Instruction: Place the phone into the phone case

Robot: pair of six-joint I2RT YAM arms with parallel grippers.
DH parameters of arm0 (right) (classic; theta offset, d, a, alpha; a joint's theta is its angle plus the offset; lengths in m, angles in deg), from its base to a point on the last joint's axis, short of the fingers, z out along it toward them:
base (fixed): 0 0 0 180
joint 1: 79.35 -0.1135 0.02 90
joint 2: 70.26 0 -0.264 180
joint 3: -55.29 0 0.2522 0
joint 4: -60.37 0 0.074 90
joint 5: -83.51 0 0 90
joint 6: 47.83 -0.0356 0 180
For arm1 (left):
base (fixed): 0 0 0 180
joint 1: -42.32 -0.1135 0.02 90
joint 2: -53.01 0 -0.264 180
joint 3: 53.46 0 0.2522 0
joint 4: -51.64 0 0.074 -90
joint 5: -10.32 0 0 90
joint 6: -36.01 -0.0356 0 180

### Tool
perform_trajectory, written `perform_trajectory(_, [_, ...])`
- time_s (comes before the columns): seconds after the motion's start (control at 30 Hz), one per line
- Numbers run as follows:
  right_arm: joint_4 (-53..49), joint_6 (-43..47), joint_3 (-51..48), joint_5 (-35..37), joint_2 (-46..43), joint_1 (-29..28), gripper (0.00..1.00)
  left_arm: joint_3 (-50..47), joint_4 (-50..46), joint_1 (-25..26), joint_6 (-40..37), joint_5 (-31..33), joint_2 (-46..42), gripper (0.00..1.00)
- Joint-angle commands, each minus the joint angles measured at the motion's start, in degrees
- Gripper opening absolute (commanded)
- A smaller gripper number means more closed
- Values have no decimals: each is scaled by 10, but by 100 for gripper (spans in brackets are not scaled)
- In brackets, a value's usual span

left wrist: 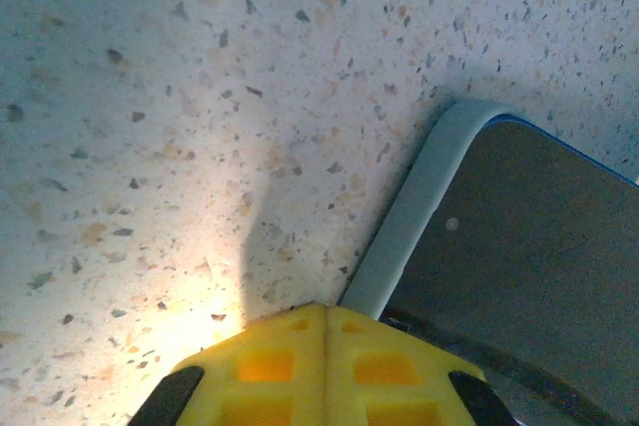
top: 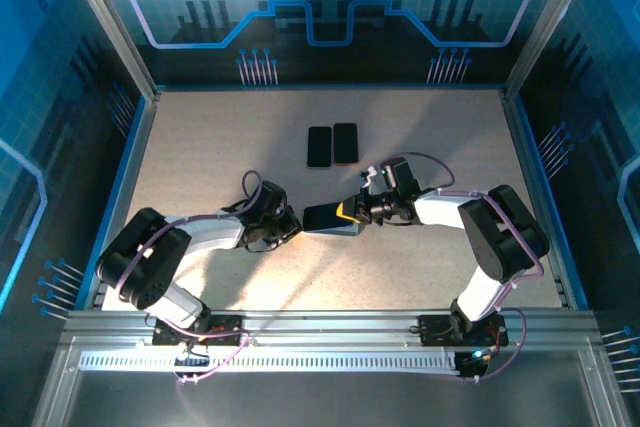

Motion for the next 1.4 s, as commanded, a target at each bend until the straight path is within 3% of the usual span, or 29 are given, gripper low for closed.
perform_trajectory(0.0, [-85,31,-2,27,-2,-5,0,18,-14,-1,-3,-9,-29,5])
perform_trajectory(0.27, [-92,37,-2,28,-3,-2,0,51,-62,-21,-42,9,-50,7])
perform_trajectory(0.77, [-103,42,1,36,-4,-2,0,92,20,3,-26,-38,54,6])
perform_trajectory(1.37, [-147,59,19,54,0,-8,12,91,40,6,-17,-46,68,6])
